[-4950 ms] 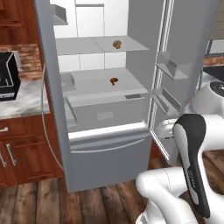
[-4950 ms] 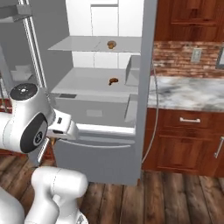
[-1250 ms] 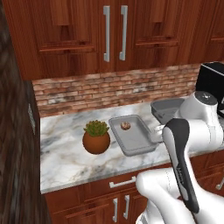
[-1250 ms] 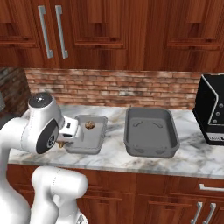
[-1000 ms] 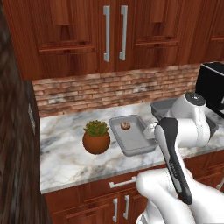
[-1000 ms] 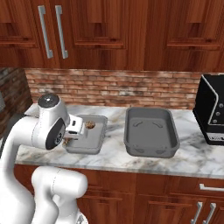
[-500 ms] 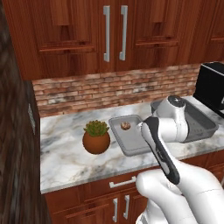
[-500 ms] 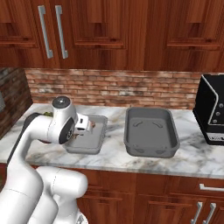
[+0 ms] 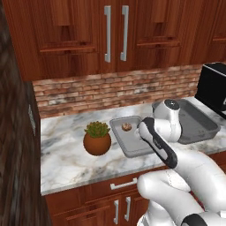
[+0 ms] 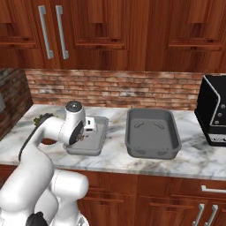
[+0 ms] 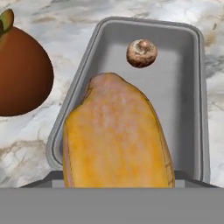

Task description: Place one mushroom and one chicken drumstick in each tupperware on the nearby counter, to pack two identical lunches.

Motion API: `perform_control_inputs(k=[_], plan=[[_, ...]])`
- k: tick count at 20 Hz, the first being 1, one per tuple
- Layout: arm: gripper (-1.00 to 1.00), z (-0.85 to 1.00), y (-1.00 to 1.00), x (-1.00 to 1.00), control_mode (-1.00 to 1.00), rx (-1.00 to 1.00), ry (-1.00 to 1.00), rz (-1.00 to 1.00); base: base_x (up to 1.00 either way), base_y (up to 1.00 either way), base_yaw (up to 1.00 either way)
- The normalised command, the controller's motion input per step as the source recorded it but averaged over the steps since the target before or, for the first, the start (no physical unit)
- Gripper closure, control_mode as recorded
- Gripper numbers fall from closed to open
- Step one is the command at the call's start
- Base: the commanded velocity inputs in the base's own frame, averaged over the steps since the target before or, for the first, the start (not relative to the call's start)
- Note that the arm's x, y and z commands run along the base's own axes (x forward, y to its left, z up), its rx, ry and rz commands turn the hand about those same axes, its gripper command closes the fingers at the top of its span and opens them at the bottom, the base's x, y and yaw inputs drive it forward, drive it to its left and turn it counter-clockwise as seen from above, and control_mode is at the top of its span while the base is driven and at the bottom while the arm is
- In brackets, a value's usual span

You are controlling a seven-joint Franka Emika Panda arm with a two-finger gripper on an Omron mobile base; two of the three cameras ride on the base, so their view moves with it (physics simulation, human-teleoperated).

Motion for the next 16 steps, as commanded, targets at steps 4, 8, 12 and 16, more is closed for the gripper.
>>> perform_control_inputs(k=[4, 8, 12, 16], plan=[[1.00, -0.13, 0.00, 0.32, -1.00, -0.07, 0.15, 0.15, 0.00, 0.00, 0.00], [1.00, -0.17, 0.05, 0.30, -1.00, -0.05, 0.08, 0.10, 0.00, 0.00, 0.00], [1.00, -0.33, 0.10, 0.27, -1.00, -0.01, -0.01, 0.03, 0.00, 0.00, 0.00], [1.00, -0.48, 0.04, 0.29, -1.00, 0.00, -0.04, 0.00, 0.00, 0.00, 0.00]])
